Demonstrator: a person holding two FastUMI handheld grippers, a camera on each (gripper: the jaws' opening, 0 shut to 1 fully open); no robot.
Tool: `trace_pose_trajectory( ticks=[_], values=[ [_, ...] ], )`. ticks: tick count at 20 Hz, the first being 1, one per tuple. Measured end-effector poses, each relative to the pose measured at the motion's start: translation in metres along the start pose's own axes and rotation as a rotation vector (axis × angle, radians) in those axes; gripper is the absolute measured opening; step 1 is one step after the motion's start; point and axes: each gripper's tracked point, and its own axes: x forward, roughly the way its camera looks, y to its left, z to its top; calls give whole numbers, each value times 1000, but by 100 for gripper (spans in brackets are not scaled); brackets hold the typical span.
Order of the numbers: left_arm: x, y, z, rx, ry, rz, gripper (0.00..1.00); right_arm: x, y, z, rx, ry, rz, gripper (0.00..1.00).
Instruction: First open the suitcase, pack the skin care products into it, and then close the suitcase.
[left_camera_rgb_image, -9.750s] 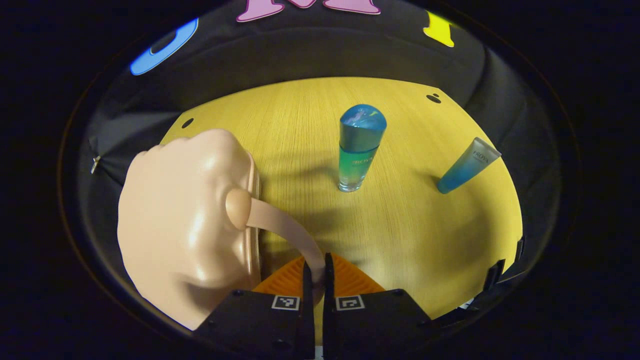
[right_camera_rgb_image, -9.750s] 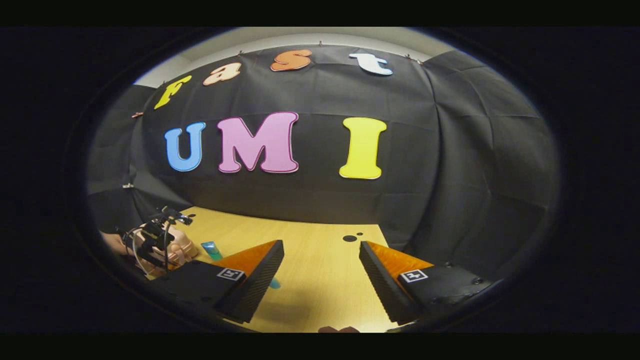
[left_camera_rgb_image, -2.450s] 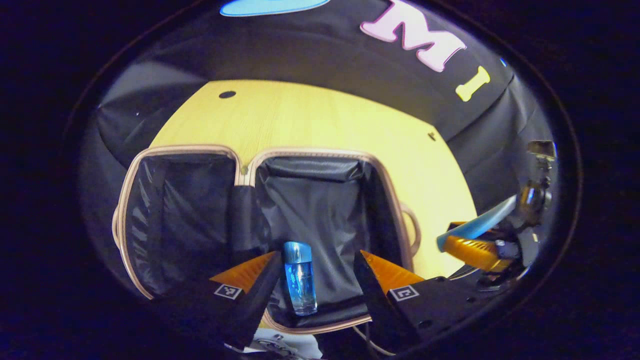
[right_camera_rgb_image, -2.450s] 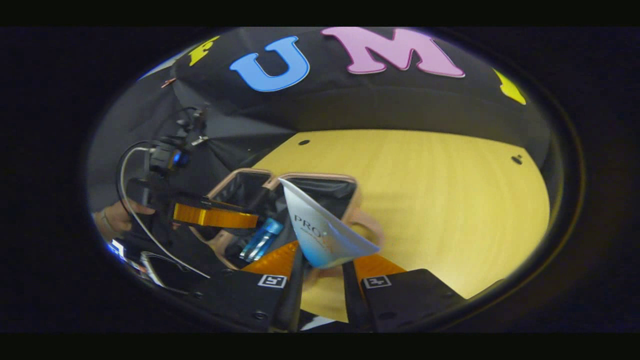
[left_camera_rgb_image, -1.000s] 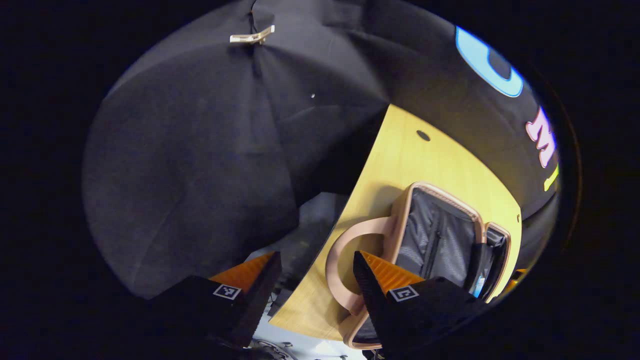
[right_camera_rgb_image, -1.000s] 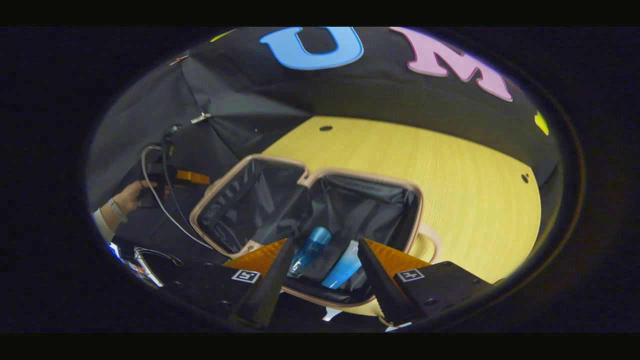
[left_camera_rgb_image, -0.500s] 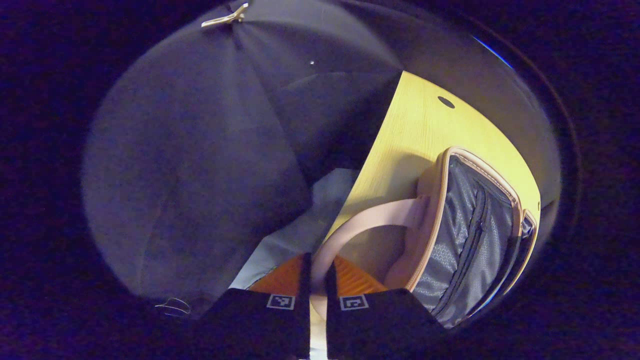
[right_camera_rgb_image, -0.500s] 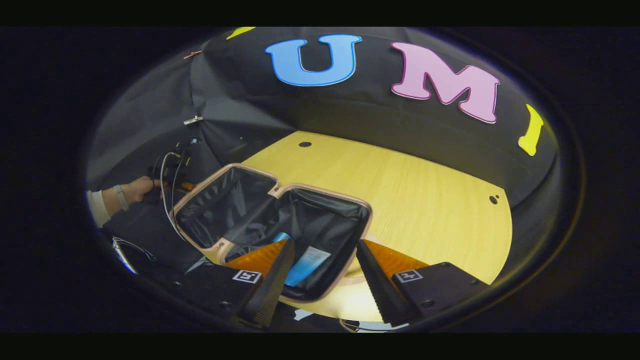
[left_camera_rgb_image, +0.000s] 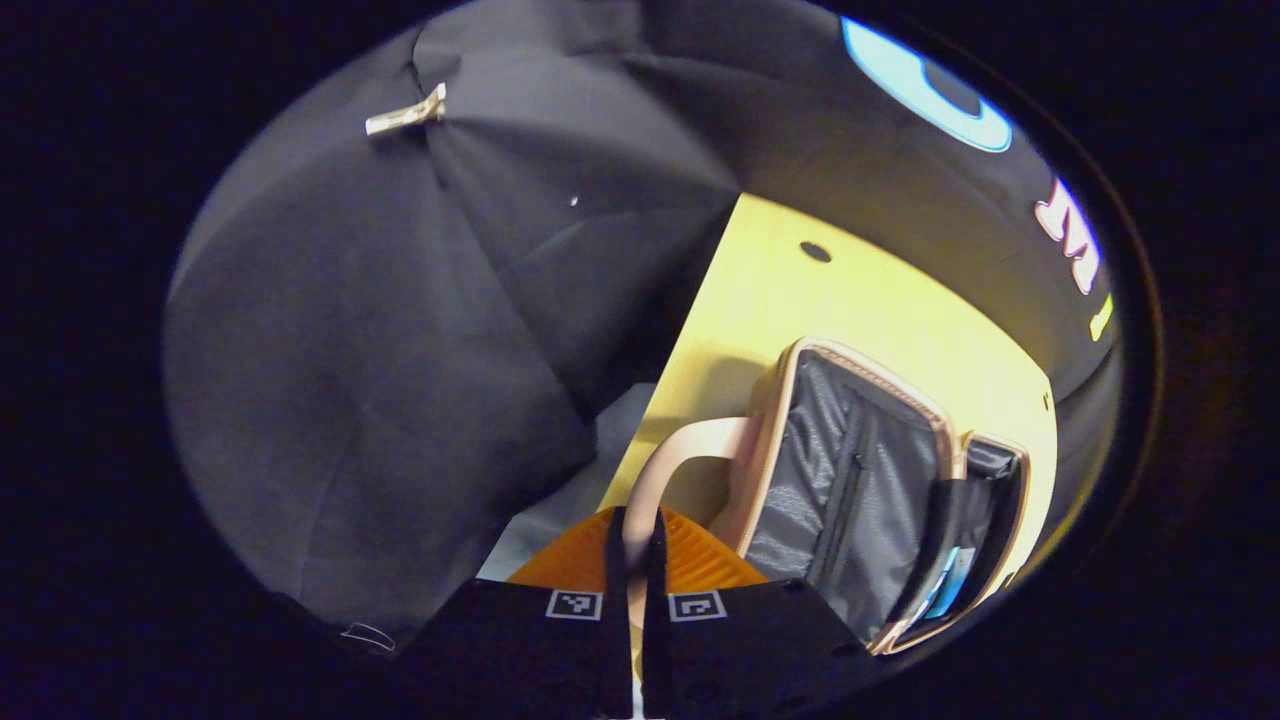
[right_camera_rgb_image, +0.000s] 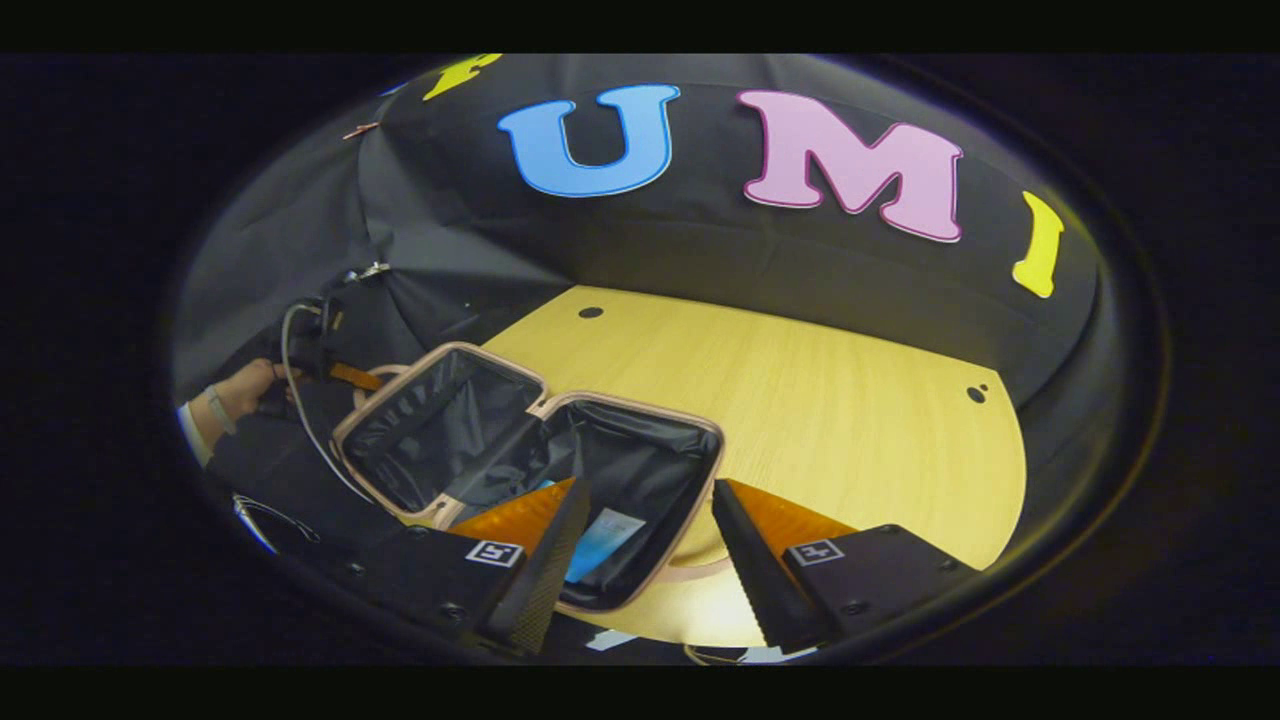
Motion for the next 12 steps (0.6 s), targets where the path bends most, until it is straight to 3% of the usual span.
trace_pose_trajectory(
  ticks=[5, 12],
  values=[
    [-89, -51, 42, 34, -182, -86, 8, -20, -21, 18, 18, -70, 8, 80],
    [-197, -199, 49, 118, -346, -266, 8, -77, -84, 20, -25, -148, -5, 80]
  ],
)
